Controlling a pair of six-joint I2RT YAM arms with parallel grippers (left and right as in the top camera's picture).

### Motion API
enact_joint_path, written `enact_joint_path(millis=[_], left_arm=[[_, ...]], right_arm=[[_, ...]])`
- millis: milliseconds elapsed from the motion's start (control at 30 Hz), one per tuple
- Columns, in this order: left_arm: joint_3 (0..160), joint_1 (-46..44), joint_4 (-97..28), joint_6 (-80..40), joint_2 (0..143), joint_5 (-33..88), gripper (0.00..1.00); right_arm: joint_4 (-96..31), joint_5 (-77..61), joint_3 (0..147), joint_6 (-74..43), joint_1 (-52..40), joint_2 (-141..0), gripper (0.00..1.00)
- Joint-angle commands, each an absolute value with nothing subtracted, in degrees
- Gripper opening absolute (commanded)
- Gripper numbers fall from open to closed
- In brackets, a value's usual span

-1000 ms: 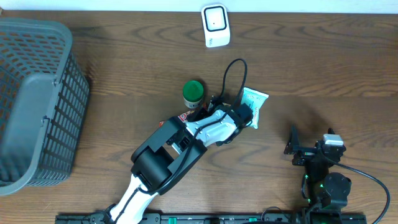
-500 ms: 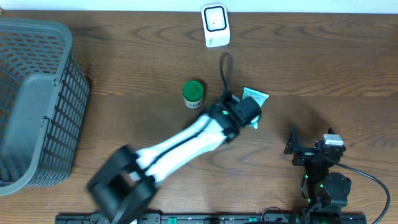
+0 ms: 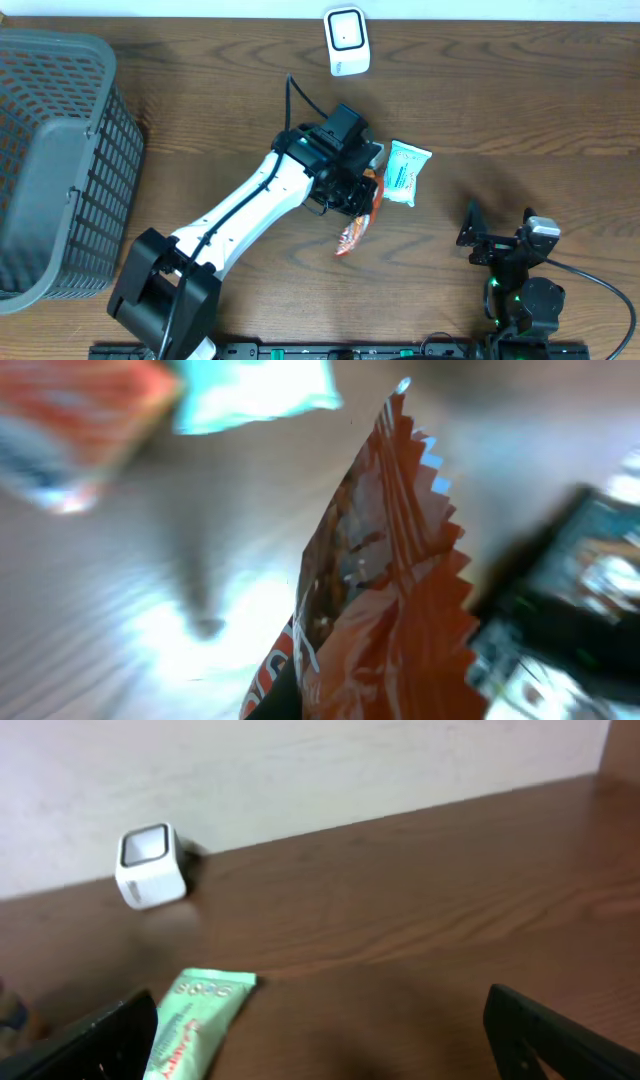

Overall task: Scan the item barcode
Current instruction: 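Lower the chocolate bar onto the table and open the left gripper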

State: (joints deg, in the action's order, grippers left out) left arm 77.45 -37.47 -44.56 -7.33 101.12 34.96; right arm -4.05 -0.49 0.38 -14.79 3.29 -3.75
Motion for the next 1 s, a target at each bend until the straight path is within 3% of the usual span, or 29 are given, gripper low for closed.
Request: enact_joint_path(millis=[0, 133, 500, 533, 567, 600, 633, 667, 967], left_arm=[[76.97, -37.41, -44.64, 0.10, 102.89, 48.49, 0.07], [76.82, -37.45, -44.12, 7.99, 106.50, 56.21, 0.08], [76.82, -37.30, -39.20, 8.62, 119.63, 61.47, 0.10], [76.82, -37.30, -39.07, 8.75, 119.68, 61.21, 0.17], [76.84, -37.30, -38.79, 9.04, 119.48, 61.08, 0.33], [77.12, -37.23, -38.20, 9.02, 118.78, 60.10, 0.69], [77.71, -37.23, -38.22, 8.99, 118.32, 59.00, 0.88], [78.32, -37.23, -38.26, 8.93, 117.91, 57.82, 0.98], [83.94, -36.93, -38.35, 5.65, 110.87, 44.18, 0.98]], right_arm=[[-4.32, -0.99, 0.32, -22.28, 2.79, -4.03, 0.99], [-4.32, -0.99, 0.32, -23.35, 2.79, -4.97, 0.99], [-4.32, -0.75, 0.32, -23.35, 2.79, -7.97, 0.99], [-4.29, -0.75, 0.32, -23.38, 2.79, -8.14, 0.99], [-4.29, -0.75, 0.32, -23.38, 2.79, -8.27, 0.99], [-4.29, -0.75, 0.32, -23.94, 2.79, -8.32, 0.99], [-4.29, -0.75, 0.32, -24.80, 2.79, -8.32, 0.99], [-4.29, -0.73, 0.32, -25.63, 2.79, -8.32, 0.99], [-4.29, -0.73, 0.32, -26.35, 2.79, -8.32, 0.99]])
